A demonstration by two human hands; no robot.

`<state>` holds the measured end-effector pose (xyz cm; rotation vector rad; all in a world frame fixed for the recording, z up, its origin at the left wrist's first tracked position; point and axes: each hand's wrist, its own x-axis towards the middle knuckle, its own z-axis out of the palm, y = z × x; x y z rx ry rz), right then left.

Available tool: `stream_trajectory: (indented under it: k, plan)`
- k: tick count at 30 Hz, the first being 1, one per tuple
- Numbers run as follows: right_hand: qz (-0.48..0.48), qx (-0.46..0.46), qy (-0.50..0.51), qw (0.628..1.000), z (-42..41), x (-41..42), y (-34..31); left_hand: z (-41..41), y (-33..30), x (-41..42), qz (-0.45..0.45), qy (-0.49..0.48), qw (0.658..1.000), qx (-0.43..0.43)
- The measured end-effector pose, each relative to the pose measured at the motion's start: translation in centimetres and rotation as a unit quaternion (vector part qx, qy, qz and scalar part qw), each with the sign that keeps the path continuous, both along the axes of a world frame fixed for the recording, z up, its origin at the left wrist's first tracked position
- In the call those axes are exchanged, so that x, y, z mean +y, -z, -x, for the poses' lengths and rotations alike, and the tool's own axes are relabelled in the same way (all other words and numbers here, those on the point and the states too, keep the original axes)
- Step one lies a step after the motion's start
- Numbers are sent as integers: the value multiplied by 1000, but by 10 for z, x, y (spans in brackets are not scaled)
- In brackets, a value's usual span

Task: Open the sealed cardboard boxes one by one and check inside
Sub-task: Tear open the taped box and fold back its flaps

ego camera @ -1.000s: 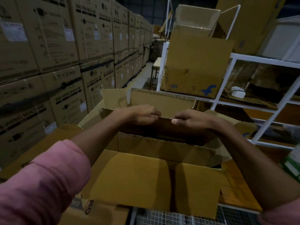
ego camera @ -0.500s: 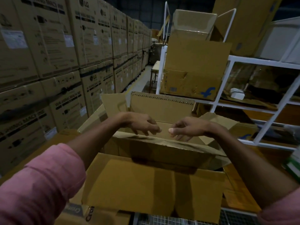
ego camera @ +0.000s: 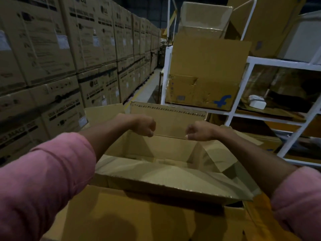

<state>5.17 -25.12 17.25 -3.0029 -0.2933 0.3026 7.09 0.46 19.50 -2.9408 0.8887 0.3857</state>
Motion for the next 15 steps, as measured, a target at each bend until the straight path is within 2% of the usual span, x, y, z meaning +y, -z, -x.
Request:
stream_trajectory:
  k: [10, 15]
  plan:
    - [22, -114, 24, 993, -133, -38, 39, -147, 51, -45, -48, -56, 995, -69]
    - [34, -170, 46, 984, -172, -49, 61, -191, 79, -53, 12, -84, 988, -129]
